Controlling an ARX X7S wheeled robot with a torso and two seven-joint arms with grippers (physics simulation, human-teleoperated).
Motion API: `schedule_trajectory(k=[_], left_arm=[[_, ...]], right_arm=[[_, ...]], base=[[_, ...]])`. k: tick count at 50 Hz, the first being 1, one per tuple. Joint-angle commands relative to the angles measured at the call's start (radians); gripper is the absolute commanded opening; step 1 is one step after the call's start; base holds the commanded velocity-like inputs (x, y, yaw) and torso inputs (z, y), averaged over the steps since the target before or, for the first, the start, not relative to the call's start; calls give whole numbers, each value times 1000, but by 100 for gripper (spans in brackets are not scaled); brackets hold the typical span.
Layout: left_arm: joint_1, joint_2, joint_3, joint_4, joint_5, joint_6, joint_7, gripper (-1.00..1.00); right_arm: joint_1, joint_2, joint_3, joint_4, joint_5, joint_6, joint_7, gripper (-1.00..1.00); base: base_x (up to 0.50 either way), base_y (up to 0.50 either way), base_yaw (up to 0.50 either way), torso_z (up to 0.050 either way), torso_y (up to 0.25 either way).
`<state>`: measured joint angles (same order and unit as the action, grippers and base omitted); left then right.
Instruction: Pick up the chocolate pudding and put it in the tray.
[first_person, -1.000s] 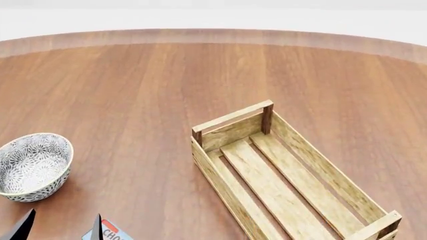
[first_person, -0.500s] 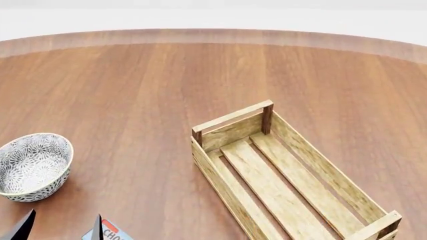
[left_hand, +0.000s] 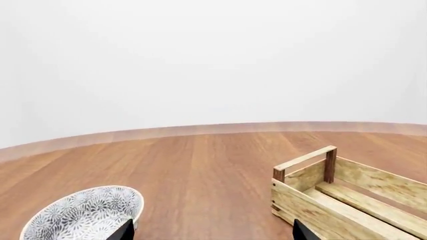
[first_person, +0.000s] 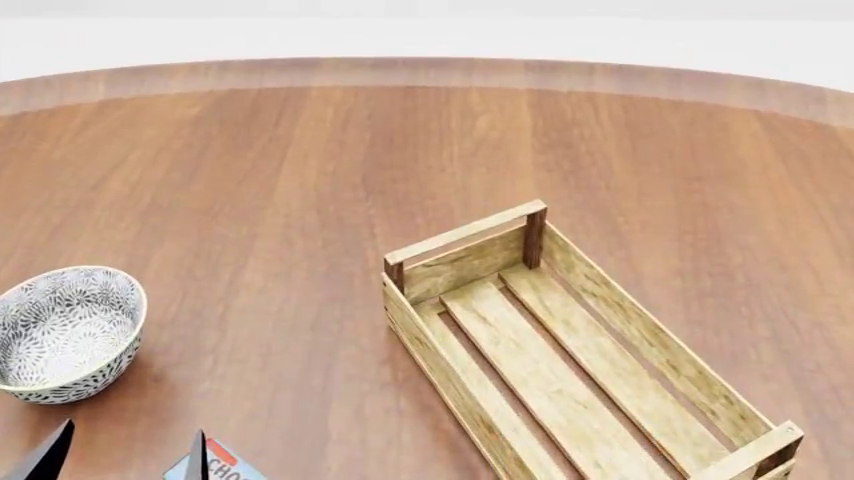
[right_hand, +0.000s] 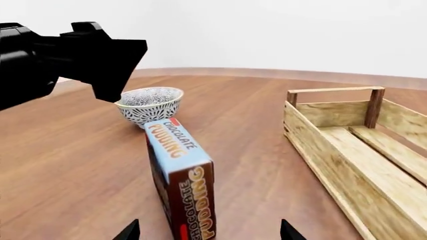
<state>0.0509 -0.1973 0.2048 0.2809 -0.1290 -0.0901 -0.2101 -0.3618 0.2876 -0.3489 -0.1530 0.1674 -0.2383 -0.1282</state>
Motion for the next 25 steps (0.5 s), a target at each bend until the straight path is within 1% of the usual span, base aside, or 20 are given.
schedule_trajectory(k=[1,25], left_arm=[[-2,-8,8,1,-7,-3,-9,100],[-1,-23,26,20,-16,-7,-25,100]], right_arm=[[70,-24,-36,29,-22,46,-3,100],[209,-42,-85,129,-40,125,-32,100]], base=[[0,0,0,0,0],[0,0,0,0,0]])
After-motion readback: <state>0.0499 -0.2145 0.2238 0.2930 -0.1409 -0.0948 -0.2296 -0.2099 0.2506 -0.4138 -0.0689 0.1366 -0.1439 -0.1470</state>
